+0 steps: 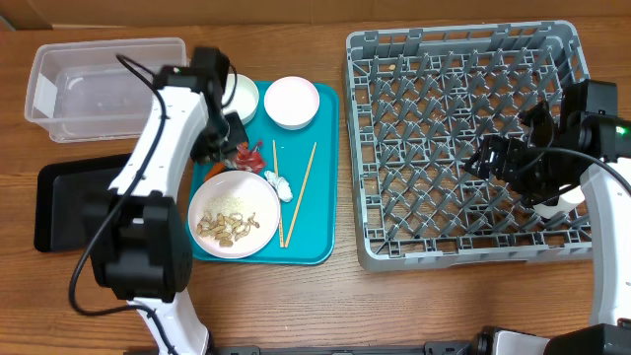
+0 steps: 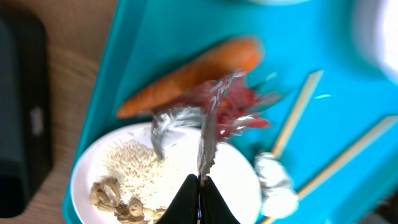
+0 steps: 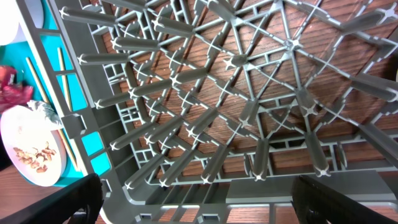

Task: Sort waste into correct bins and load items into the dishwasher
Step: 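Grasp the red snack wrapper with the left gripper, then drop the red wrapper into the clear plastic bin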

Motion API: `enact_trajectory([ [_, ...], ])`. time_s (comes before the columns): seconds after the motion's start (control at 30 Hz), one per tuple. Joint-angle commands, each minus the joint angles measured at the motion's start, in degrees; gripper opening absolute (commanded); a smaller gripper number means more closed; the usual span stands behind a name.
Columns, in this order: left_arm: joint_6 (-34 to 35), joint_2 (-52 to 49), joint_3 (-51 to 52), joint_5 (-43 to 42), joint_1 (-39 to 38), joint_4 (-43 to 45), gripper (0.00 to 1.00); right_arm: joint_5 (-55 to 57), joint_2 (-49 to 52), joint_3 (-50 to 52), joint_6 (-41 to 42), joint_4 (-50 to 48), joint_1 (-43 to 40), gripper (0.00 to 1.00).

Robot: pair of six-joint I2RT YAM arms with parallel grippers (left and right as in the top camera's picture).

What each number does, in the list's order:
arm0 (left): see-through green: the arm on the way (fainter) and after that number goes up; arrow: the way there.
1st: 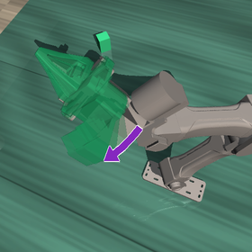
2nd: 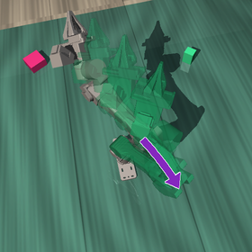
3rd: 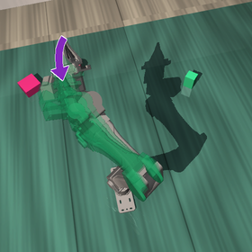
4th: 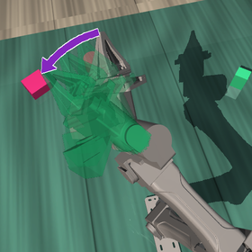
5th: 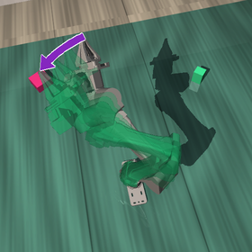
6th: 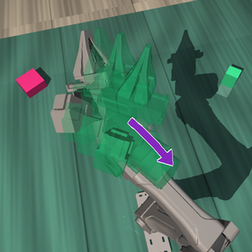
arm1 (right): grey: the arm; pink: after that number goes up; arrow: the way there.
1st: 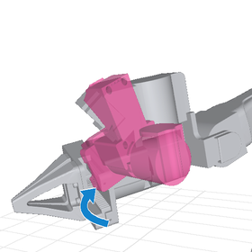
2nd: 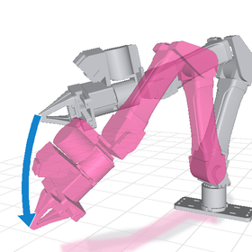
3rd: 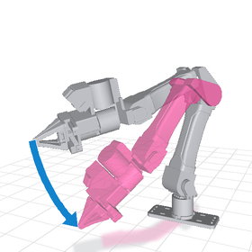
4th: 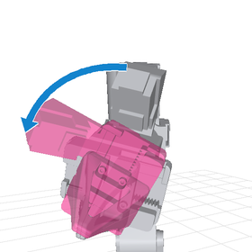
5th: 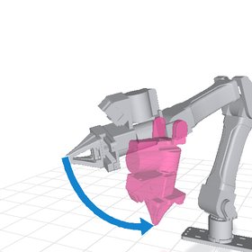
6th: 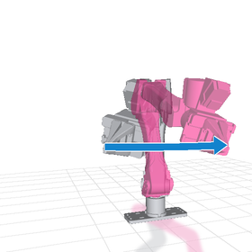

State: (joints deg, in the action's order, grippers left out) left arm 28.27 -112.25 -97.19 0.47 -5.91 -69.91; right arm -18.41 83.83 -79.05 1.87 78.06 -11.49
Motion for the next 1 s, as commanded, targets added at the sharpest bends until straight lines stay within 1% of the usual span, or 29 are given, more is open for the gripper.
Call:
enact_trajectory([
  [0.0,-4.66,5.51,-6.38,1.01,0.24,-0.52,0.04,0.39,-0.9,-1.29,-0.35,-0.15,0.28,1.0],
  [0.13,-4.5,7.43,-9.75,7.72,1.81,1.22,0.04,0.39,-0.9,-1.29,-0.35,-0.13,0.28,1.0],
  [0.27,-4.48,7.48,-10.4,12.17,4.55,5.22,0.04,0.39,-0.9,-1.29,-0.35,-0.13,0.28,1.0],
  [0.5,-3.89,7.37,-10.36,13.27,10.49,13.18,0.04,0.37,-0.9,-1.29,-0.37,-0.13,0.28,1.0],
  [0.63,-2.71,7.3,-10.34,13.25,13.4,15.47,0.05,0.39,-0.9,-1.29,-0.35,-0.13,0.28,1.0],
  [0.67,-2.71,7.26,-10.34,13.25,13.81,15.74,0.15,0.39,-0.9,-1.29,-0.35,-0.15,0.28,1.0],
  [0.7,-2.73,7.23,-10.34,13.25,14.29,16.0,0.33,0.39,-0.9,-1.29,-0.35,-0.13,0.28,1.0],
  [0.77,-2.73,7.13,-10.34,13.27,14.75,16.31,0.61,0.39,-0.9,-1.29,-0.35,-0.13,0.28,1.0],
  [0.8,-2.75,7.13,-10.32,13.25,14.95,16.35,0.69,0.37,-0.9,-1.29,-0.35,-0.13,0.28,1.0],
  [0.83,-2.75,7.13,-10.34,13.25,15.04,16.35,0.75,0.37,-0.9,-1.29,-0.35,-0.13,0.28,1.0],
  [0.87,-2.78,7.13,-10.34,13.22,15.1,16.26,0.78,0.37,-0.9,-1.29,-0.37,-0.11,0.28,1.0],
  [0.93,-2.78,7.13,-10.32,12.52,15.1,15.63,0.78,0.39,-0.9,-1.29,-0.37,-0.13,0.28,1.0],
  [0.97,-2.8,7.13,-10.34,11.19,15.06,14.84,0.75,0.39,-0.9,-1.29,-0.35,-0.13,0.28,1.0],
])
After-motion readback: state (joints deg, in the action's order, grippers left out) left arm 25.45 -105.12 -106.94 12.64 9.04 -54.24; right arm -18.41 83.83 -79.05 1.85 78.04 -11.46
